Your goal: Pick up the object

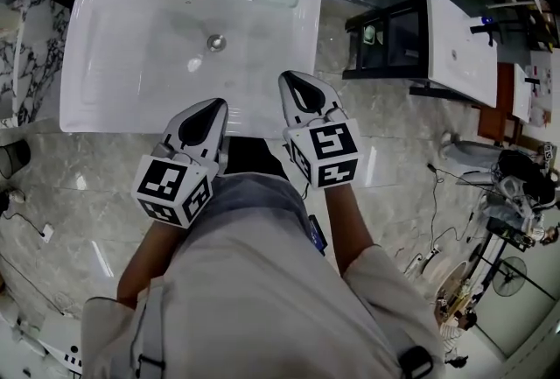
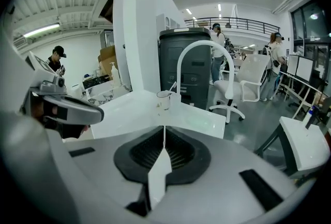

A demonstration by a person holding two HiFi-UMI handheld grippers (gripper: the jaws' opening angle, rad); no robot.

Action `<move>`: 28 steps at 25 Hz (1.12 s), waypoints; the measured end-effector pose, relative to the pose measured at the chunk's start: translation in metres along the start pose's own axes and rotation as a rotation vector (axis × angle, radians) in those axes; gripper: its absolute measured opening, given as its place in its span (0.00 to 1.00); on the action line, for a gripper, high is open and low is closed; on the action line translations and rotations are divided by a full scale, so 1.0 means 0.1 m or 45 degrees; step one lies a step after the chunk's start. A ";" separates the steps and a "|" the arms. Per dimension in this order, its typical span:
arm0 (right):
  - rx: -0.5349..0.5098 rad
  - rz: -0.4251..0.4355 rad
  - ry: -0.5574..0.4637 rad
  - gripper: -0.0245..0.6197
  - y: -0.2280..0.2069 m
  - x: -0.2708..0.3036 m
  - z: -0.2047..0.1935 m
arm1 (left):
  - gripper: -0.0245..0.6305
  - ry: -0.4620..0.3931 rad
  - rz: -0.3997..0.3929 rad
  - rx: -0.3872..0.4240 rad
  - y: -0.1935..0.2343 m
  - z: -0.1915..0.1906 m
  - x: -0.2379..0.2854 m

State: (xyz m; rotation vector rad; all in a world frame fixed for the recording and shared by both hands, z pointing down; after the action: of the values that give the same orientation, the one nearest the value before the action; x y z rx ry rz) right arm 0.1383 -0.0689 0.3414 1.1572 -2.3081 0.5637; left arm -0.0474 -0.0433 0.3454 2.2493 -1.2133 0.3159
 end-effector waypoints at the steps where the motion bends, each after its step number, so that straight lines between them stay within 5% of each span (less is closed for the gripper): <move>1: -0.005 0.002 0.001 0.05 -0.02 0.00 0.01 | 0.04 0.000 0.000 0.000 -0.01 0.01 0.03; 28: -0.075 0.050 0.094 0.06 -0.56 0.35 0.07 | 0.04 0.097 0.009 -0.051 -0.11 -0.07 0.42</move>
State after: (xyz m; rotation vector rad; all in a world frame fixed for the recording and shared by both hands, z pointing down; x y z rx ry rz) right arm 0.1641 -0.1256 0.3647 1.0479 -2.2733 0.5404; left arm -0.0146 -0.0633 0.3659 2.1792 -1.1779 0.3727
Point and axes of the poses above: the fingertips, and each gripper's own axes: x forward along the fingers, y to its left, z out of its top, the point moved 8 cm from there along -x, backward along the fingers, and after that the axes turned 10 degrees about z, right-handed, at the moved point
